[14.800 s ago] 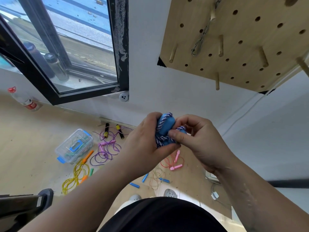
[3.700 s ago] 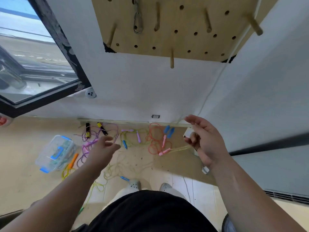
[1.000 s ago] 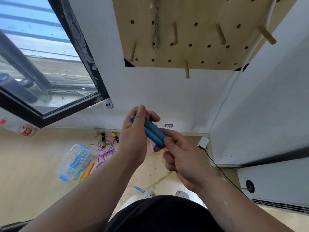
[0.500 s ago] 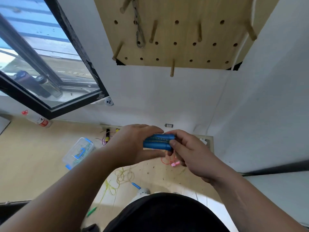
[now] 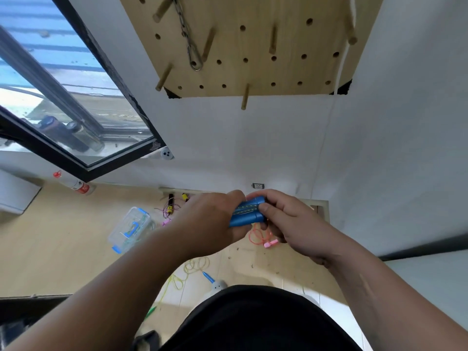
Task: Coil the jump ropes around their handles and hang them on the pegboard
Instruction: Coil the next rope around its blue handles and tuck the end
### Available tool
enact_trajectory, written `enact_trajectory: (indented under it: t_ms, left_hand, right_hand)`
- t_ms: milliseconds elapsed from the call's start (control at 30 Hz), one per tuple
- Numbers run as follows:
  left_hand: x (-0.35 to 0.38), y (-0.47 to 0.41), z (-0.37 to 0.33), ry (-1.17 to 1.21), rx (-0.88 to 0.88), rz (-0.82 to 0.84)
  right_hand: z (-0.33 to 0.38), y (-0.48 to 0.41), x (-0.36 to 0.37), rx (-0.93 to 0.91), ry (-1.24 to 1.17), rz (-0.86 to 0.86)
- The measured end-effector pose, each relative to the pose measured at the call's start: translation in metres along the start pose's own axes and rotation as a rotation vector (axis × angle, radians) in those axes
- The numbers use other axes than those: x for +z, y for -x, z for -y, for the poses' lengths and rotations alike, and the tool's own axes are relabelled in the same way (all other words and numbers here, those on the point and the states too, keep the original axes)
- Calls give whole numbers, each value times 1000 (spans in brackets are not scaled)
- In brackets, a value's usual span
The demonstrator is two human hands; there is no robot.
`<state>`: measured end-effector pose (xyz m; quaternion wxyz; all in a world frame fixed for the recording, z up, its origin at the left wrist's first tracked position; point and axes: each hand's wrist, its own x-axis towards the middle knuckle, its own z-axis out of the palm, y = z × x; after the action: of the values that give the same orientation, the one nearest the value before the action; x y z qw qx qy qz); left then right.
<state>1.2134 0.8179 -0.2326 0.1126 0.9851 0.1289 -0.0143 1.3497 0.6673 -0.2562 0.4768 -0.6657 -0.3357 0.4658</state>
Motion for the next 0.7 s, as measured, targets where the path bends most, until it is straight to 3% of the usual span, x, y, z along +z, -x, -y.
enact_trajectory:
  t_ms: [133, 367, 700]
  left_hand:
    - [7, 2, -13, 163, -135, -12]
    - [3, -1, -23, -72, -124, 78]
    - [5, -1, -23, 70, -211, 165]
  right_hand:
    - [-3, 5, -3, -9, -52, -22]
    - [-7, 15, -4, -83, 143, -42]
    - [-11, 16, -7, -109, 318, -111]
